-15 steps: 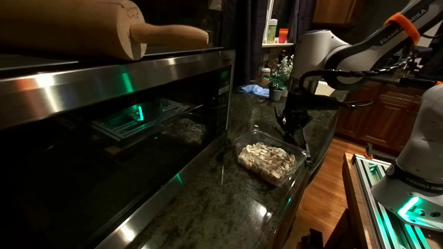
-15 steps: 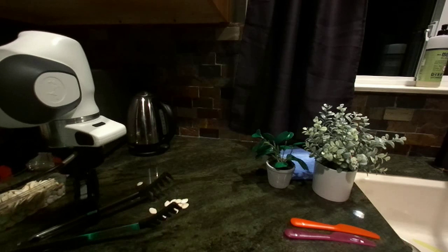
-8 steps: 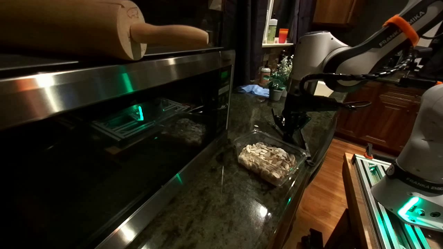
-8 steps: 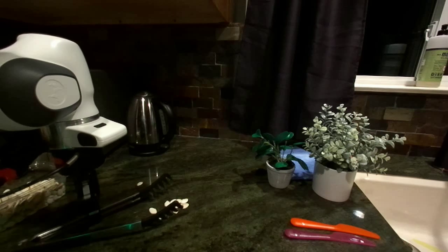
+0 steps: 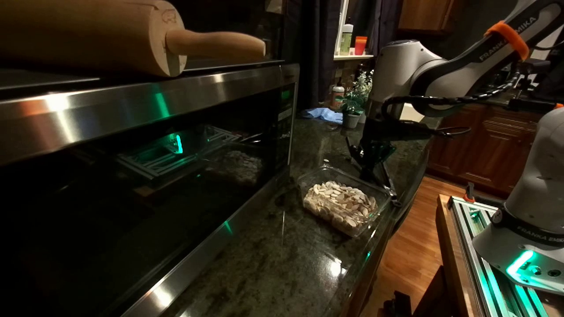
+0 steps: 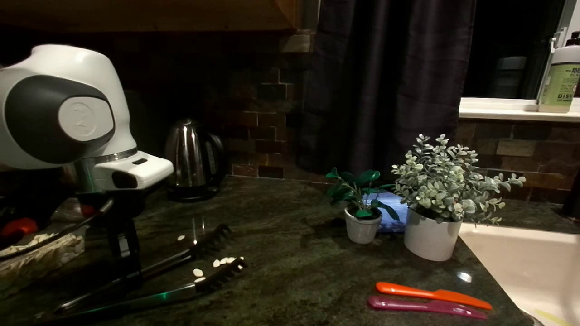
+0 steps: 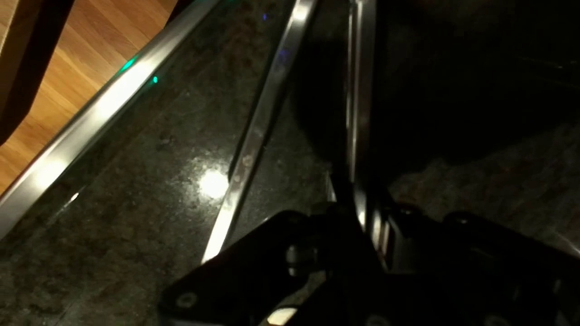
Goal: Use the tongs to pick up a bean and put it inside the container
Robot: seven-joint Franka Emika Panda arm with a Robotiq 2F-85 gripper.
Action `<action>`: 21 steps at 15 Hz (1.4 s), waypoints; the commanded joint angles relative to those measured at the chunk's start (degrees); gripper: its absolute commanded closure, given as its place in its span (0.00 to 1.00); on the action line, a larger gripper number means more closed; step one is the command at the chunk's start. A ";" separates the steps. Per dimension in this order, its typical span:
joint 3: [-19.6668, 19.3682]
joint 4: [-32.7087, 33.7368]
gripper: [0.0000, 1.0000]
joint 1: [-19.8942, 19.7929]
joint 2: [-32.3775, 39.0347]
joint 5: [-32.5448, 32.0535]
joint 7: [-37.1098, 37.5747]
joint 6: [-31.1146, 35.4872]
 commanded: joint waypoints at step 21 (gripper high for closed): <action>0.12 -0.40 0.00 -3.94 -6.79 -5.68 3.77 -10.11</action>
